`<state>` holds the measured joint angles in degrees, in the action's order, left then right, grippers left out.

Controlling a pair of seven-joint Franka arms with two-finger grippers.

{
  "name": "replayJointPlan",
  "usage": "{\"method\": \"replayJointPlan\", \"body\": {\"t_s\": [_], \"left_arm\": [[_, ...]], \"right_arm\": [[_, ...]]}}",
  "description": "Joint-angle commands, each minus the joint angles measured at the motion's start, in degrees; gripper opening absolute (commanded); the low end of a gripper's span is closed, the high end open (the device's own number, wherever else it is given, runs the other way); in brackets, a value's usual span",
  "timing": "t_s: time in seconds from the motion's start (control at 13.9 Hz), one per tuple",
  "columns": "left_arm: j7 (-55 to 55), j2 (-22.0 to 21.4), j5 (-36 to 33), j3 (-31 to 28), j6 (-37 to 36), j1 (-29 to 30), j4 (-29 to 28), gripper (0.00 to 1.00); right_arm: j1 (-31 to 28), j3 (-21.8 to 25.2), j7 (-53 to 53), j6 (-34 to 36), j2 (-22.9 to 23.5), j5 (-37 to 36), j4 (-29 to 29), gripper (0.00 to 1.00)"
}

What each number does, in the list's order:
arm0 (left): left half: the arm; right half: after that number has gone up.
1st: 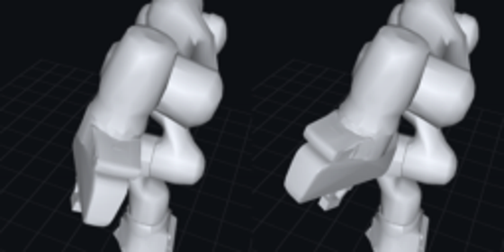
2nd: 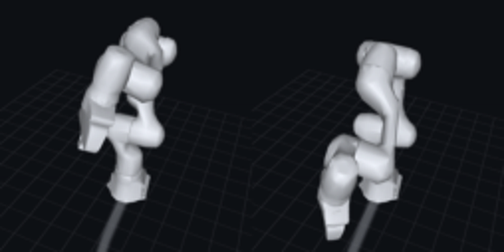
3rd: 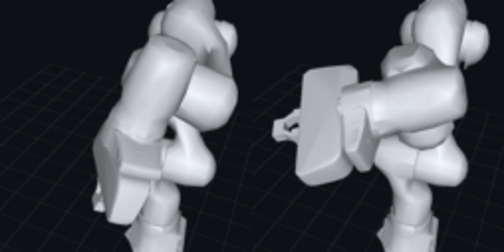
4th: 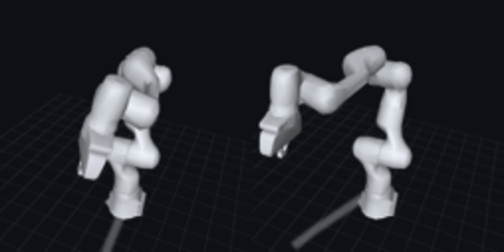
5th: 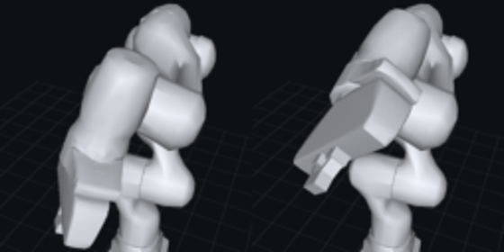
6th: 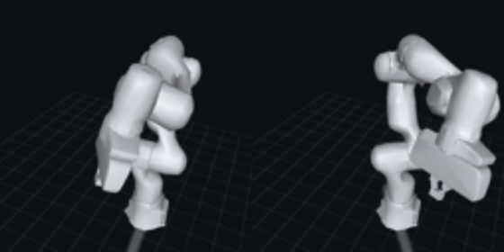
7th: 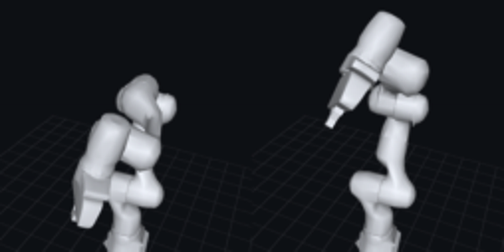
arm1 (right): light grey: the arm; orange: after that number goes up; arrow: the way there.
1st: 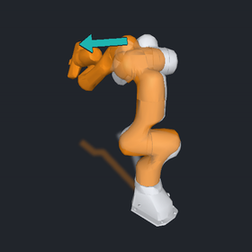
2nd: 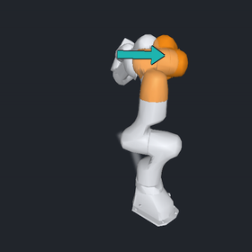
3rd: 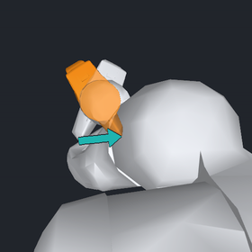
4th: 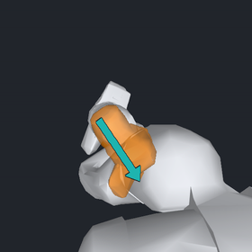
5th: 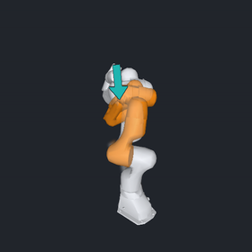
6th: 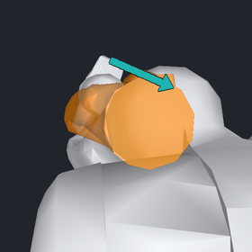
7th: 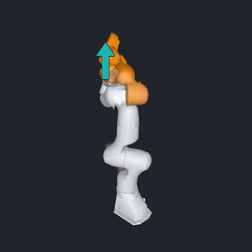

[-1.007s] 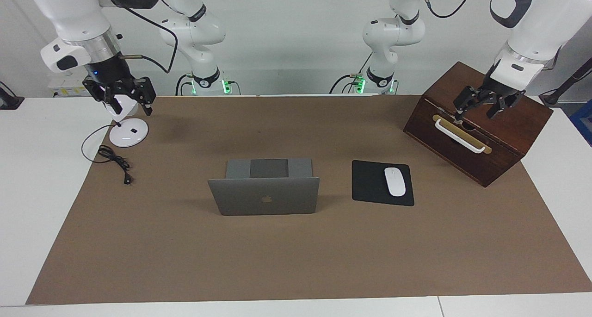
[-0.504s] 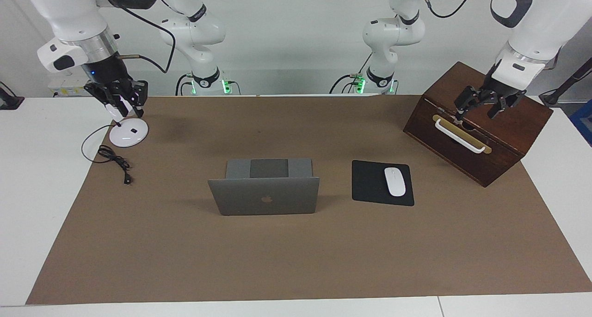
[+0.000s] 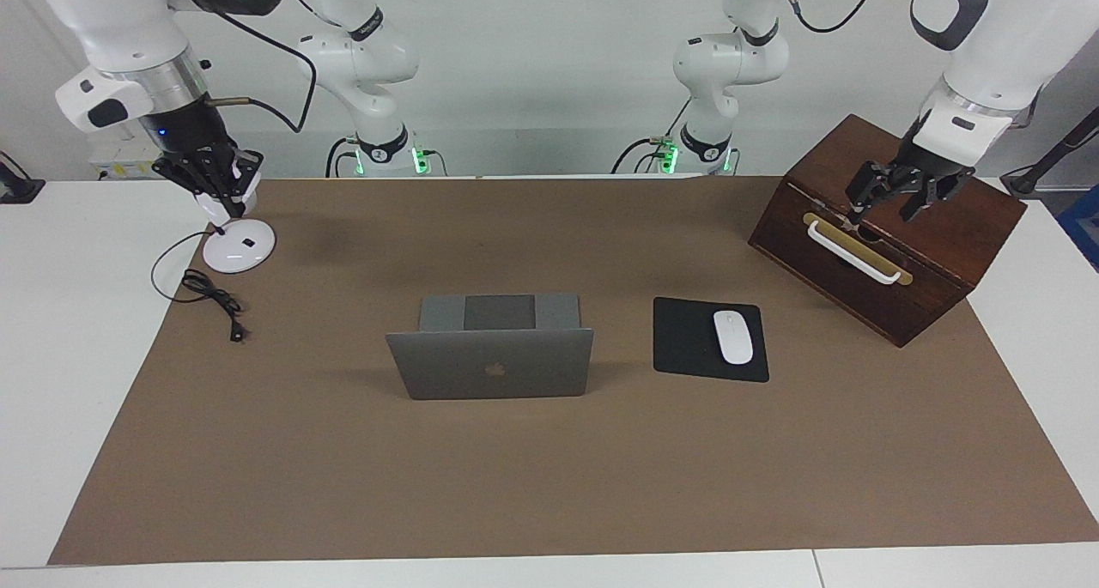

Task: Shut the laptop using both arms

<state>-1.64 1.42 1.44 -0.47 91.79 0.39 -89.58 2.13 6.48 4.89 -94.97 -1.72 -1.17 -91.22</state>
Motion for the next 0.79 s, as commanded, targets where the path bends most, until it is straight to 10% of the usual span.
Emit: {"method": "replayJointPlan", "body": {"t_s": [0.0, 0.72], "left_arm": [[-2.1, -1.4, -0.2, 0.0, 1.3, -0.3, -1.7, 0.00], [0.1, -7.6, 4.5, 0.6, 12.9, -2.6, -16.6, 0.00]], "right_arm": [[-2.5, -0.2, 3.9, -3.2, 3.1, -0.5, 1.4, 0.00], [-4.7, -0.7, 5.7, -11.1, 22.5, -0.7, 19.6, 0.00]]}}
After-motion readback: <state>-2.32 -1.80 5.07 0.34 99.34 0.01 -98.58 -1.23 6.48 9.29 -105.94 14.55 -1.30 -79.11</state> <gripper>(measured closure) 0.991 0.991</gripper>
